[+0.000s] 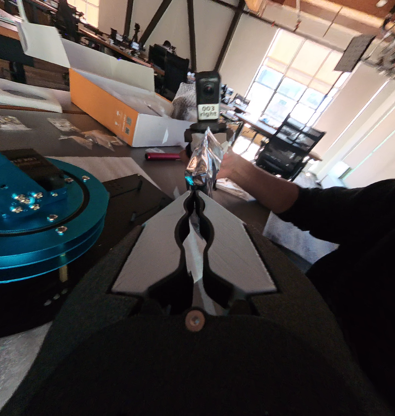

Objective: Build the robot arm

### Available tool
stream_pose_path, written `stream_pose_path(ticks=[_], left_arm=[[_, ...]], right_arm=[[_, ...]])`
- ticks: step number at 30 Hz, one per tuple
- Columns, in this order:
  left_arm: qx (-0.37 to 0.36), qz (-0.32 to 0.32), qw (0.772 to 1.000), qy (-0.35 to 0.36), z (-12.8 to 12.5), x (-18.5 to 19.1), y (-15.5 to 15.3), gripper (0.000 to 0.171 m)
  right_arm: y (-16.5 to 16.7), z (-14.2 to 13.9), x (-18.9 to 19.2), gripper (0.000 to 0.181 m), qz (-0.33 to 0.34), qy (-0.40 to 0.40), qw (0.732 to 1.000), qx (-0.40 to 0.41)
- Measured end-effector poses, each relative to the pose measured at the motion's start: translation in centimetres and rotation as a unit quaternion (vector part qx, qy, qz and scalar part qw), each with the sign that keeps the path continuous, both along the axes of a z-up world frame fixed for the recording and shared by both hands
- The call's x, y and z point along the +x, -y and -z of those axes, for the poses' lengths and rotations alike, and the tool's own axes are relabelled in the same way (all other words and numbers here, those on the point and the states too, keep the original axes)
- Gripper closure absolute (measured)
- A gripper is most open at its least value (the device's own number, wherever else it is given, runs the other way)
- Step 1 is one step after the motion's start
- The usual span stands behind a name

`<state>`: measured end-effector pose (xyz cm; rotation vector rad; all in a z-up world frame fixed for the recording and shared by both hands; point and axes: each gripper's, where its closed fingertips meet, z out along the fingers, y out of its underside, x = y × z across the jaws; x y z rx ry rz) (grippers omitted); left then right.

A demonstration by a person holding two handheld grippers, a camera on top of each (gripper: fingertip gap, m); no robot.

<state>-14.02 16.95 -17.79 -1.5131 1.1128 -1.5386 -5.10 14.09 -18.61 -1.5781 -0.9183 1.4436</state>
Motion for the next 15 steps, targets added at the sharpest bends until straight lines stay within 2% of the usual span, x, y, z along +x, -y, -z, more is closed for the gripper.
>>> stream_pose_path(ticks=[2, 4, 9, 11, 15], left_arm=[[0.012, -0.019, 1.0, -0.018, 0.7, -0.1, -0.3, 0.171], [-0.009, -0.03, 0.999, -0.014, 0.7, -0.5, -0.5, 0.171], [-0.028, -0.074, 0.997, -0.026, 1.5, -1.4, -1.3, 0.171], [-0.045, -0.096, 0.994, -0.041, 2.6, -1.6, -1.5, 0.171], [-0.062, -0.15, 0.984, -0.079, 5.0, -2.2, -2.1, 0.171]], right_arm=[[-0.5, 1.1, -0.3, 0.181, 0.021, 0.036, 0.999, 0.013], [-0.5, 1.2, -0.5, 0.181, 0.026, 0.049, 0.998, 0.014], [2.0, 0.0, -1.2, 0.181, -0.031, 0.03, 0.999, 0.016], [2.2, 0.6, -1.7, 0.178, -0.024, 0.055, 0.997, 0.039], [1.3, 2.6, -2.1, 0.175, 0.008, 0.12, 0.992, 0.032]])
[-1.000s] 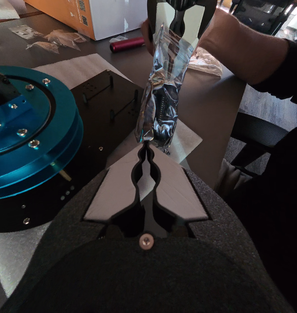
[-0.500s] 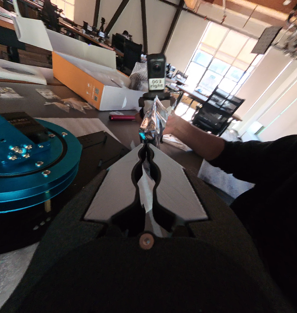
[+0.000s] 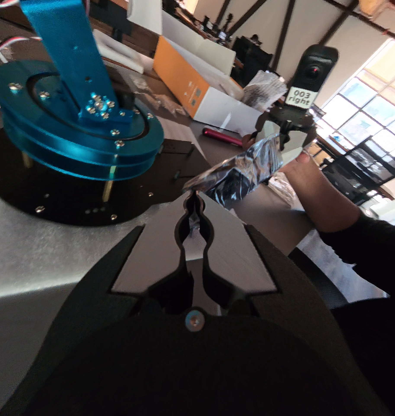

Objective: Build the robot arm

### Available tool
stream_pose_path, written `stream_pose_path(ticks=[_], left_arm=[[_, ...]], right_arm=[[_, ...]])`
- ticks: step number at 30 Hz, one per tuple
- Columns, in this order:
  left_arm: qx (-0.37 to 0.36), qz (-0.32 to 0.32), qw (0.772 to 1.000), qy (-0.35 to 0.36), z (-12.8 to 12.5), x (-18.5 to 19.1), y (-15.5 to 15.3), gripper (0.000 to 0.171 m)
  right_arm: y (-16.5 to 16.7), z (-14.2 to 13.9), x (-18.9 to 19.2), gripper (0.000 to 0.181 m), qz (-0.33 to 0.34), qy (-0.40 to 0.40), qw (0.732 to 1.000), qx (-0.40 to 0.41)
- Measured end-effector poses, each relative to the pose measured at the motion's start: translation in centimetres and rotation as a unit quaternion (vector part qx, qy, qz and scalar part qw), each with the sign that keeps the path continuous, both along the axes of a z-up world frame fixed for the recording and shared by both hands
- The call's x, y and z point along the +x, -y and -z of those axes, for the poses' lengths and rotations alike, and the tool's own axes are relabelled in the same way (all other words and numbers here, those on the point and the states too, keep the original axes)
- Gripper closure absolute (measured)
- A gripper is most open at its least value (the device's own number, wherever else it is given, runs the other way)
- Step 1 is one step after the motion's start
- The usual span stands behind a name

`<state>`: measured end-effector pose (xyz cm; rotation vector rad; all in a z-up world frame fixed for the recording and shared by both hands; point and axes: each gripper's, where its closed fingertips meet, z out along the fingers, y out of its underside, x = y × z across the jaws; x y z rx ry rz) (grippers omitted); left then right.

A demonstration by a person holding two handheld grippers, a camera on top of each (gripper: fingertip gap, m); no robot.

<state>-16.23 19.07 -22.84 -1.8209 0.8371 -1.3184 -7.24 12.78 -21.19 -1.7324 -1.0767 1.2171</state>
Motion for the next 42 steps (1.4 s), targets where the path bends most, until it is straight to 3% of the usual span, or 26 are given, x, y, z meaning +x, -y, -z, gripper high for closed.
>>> stream_pose_path(ticks=[2, 5, 8, 9, 10, 12, 14, 18, 22, 28, 30, 32, 35, 38, 42], left_arm=[[0.009, -0.019, 1.0, -0.011, 0.5, -0.3, -0.1, 0.171], [0.04, -0.024, 0.998, -0.047, 1.1, -0.1, 0.3, 0.171], [0.132, -0.029, 0.985, -0.109, 1.6, 0.0, 0.4, 0.171], [0.161, -0.019, 0.979, -0.119, 1.6, 0.1, 0.8, 0.157], [0.184, 0.001, 0.974, -0.132, 1.7, 0.3, 1.4, 0.133], [0.209, 0.041, 0.961, -0.176, 2.9, 0.2, 2.4, 0.122], [0.183, 0.08, 0.958, -0.204, 4.2, 0.3, 3.4, 0.121], [0.108, 0.075, 0.971, -0.197, 4.9, 1.4, 2.7, 0.129], [0.152, 0.06, 0.95, -0.265, 6.6, 1.7, 1.5, 0.143], [0.175, 0.064, 0.938, -0.292, 7.0, 0.9, 1.9, 0.143], [0.17, 0.068, 0.94, -0.288, 7.3, 0.7, 2.2, 0.145], [0.171, 0.064, 0.94, -0.289, 7.8, 0.9, 2.1, 0.149], [0.18, 0.062, 0.937, -0.292, 7.7, 1.1, 2.2, 0.155], [0.192, 0.059, 0.933, -0.299, 7.7, 1.0, 2.4, 0.158], [0.186, 0.061, 0.945, -0.262, 6.4, 1.0, 3.2, 0.168]], right_arm=[[0.2, 0.8, 0.3, 0.165, -0.012, 0.015, 1.0, -0.013], [-0.5, 0.2, 0.5, 0.165, 0.003, -0.015, 0.999, -0.029], [-0.7, 0.4, 0.6, 0.164, 0.007, -0.015, 0.999, -0.037], [-0.9, 0.4, 0.8, 0.164, 0.011, -0.013, 0.999, -0.036], [-1.0, 0.4, 0.9, 0.165, 0.014, -0.014, 0.999, -0.038], [-1.3, 0.4, 1.1, 0.165, 0.023, -0.018, 0.999, -0.045], [-1.8, 0.6, 1.4, 0.165, 0.031, -0.023, 0.997, -0.063], [-2.5, 1.3, 2.4, 0.166, 0.041, -0.033, 0.993, -0.11], [-3.1, 2.8, 3.0, 0.164, 0.056, -0.019, 0.988, -0.143], [-2.1, 2.8, 3.2, 0.162, 0.014, -0.053, 0.978, -0.202], [-0.8, 2.1, 3.0, 0.135, -0.026, -0.078, 0.97, -0.227], [0.8, 2.5, 2.6, 0.127, -0.063, -0.06, 0.966, -0.244], [0.3, 4.0, 1.4, 0.136, -0.036, -0.008, 0.973, -0.228], [-0.9, 4.9, 0.4, 0.179, -0.003, 0.021, 0.963, -0.267], [-1.4, 5.8, 1.1, 0.181, 0.016, 0.031, 0.961, -0.273]])
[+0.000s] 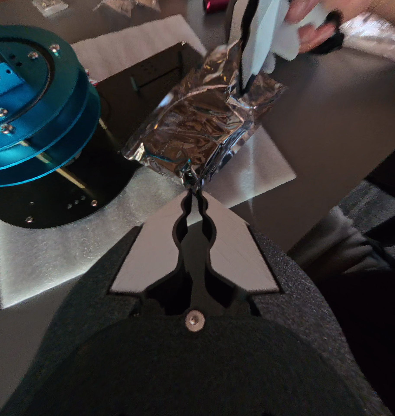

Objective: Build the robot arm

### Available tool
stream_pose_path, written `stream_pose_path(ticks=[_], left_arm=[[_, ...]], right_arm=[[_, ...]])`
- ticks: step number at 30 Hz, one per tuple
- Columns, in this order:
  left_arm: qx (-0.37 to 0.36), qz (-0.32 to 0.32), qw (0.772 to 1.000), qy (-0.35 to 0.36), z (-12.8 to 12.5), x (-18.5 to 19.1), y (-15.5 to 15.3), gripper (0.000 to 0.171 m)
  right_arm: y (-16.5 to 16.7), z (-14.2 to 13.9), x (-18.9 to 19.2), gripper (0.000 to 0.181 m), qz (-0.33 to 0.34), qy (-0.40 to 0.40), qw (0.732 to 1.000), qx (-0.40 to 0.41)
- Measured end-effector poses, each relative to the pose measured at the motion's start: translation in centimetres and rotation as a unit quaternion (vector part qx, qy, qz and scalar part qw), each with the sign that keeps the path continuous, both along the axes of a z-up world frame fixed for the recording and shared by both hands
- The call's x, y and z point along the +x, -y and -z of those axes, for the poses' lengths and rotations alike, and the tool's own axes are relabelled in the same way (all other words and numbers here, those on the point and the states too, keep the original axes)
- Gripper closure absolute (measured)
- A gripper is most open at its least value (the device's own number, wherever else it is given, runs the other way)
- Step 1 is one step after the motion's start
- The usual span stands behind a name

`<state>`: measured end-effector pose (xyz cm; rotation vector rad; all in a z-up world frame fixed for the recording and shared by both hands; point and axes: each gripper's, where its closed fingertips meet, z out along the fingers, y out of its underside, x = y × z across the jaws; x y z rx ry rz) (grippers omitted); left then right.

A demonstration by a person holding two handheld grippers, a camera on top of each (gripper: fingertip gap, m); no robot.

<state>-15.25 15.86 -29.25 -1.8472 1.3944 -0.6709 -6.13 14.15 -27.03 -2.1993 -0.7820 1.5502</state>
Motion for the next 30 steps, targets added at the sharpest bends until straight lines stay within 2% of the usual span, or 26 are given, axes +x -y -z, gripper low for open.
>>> stream_pose_path(ticks=[7, 12, 13, 15, 16, 17, 18, 20, 21, 22, 24, 26, 28, 30], left_arm=[[-0.05, 0.012, 0.996, 0.079, -1.9, -0.2, 1.3, 0.171], [-0.066, 0.011, 0.991, 0.112, -2.9, -0.9, 1.7, 0.171], [-0.06, -0.009, 0.992, 0.113, -3.0, -1.3, 1.2, 0.171], [0.037, -0.1, 0.993, 0.049, -1.9, -4.7, -2.9, 0.171], [0.014, -0.09, 0.993, 0.074, -2.3, -5.4, -2.7, 0.171], [-0.041, -0.068, 0.99, 0.12, -3.4, -5.2, -1.4, 0.171], [-0.051, -0.054, 0.989, 0.13, -4.1, -5.0, -0.6, 0.171], [-0.005, -0.047, 0.994, 0.1, -4.3, -4.4, -0.1, 0.171], [-0.011, -0.031, 0.994, 0.108, -4.6, -3.7, 0.5, 0.171], [-0.029, -0.003, 0.992, 0.12, -4.8, -2.9, 1.5, 0.166], [-0.03, 0.036, 0.992, 0.12, -4.5, -1.6, 2.3, 0.115], [0.03, 0.07, 0.991, 0.107, -4.4, -0.5, 2.5, 0.077], [0.079, 0.114, 0.989, 0.056, -3.6, 0.7, 3.1, 0.063], [0.092, 0.154, 0.984, -0.003, -2.2, 1.8, 3.4, 0.053]], right_arm=[[1.5, -2.0, 0.3, 0.181, -0.039, -0.065, 0.997, -0.006], [2.0, -2.6, -0.3, 0.181, -0.052, -0.077, 0.996, 0.004], [1.8, -3.0, -0.2, 0.181, -0.048, -0.085, 0.995, 0.008], [1.3, -4.7, 1.4, 0.181, -0.032, -0.13, 0.991, -0.005], [0.4, -5.0, 2.6, 0.181, 0.0, -0.132, 0.991, -0.003], [0.4, -4.5, 2.9, 0.181, 0.003, -0.108, 0.994, 0.016], [1.1, -4.1, 2.4, 0.181, -0.019, -0.085, 0.995, 0.045], [2.0, -3.4, 0.7, 0.181, -0.048, -0.058, 0.995, 0.06], [2.4, -3.1, 0.0, 0.181, -0.062, -0.05, 0.995, 0.064], [2.8, -3.1, -0.6, 0.181, -0.074, -0.048, 0.993, 0.073], [3.3, -3.2, -1.2, 0.181, -0.086, -0.052, 0.991, 0.083], [3.7, -3.2, -1.6, 0.181, -0.094, -0.049, 0.99, 0.092], [4.0, -2.7, -2.0, 0.181, -0.104, -0.027, 0.988, 0.107], [4.0, -3.0, -2.3, 0.181, -0.103, -0.027, 0.988, 0.114]])
